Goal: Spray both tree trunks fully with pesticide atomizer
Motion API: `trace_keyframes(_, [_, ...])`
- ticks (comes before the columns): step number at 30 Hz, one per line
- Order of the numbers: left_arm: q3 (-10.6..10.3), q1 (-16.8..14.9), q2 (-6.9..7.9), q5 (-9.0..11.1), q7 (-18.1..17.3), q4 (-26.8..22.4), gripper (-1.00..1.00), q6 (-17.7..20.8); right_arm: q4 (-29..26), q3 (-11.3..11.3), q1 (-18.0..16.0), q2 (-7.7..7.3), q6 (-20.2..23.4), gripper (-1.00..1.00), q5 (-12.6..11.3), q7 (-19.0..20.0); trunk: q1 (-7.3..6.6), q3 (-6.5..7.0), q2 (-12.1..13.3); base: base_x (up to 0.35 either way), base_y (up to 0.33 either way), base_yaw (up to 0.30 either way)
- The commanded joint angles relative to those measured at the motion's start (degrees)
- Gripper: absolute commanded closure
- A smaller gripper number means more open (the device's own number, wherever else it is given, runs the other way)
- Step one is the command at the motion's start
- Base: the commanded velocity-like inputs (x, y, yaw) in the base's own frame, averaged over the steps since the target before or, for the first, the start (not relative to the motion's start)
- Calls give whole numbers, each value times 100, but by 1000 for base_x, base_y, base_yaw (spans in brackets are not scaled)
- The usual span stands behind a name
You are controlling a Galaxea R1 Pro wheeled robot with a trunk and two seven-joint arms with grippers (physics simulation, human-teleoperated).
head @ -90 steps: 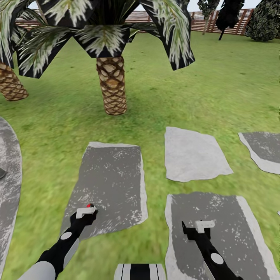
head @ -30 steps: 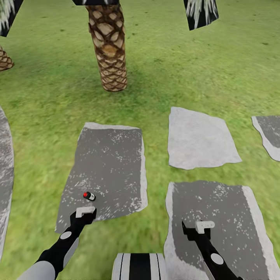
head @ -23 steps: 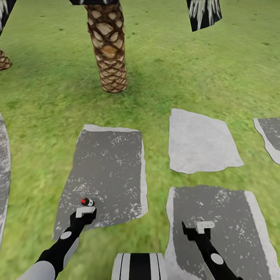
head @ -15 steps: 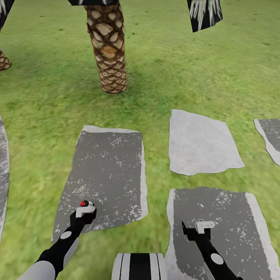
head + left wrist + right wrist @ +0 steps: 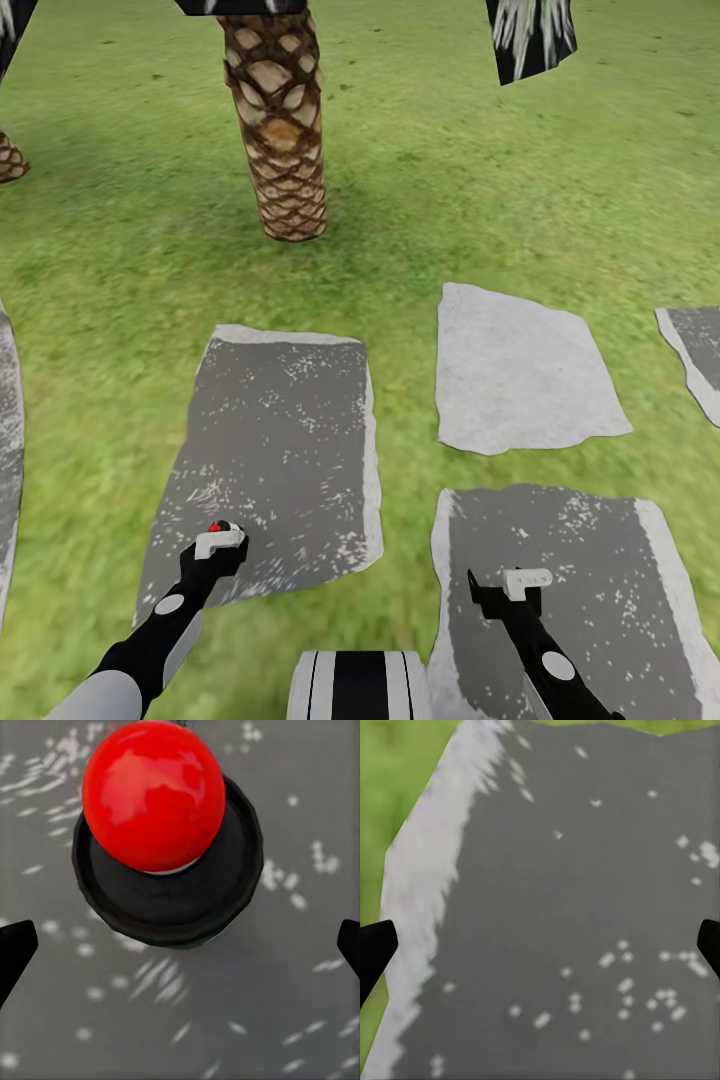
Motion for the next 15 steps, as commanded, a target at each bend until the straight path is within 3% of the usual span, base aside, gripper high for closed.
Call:
trace_keyframes(1, [-1, 0, 0, 0, 0, 0, -100, 0, 1, 0, 0, 0, 0, -100, -3, 0, 0, 0, 0, 1, 1, 0])
trace_keyframes(15, [7, 0, 0, 0, 0, 0, -100, 0, 1, 0, 0, 0, 0, -100, 0, 0, 0, 0, 0, 27, 14, 0])
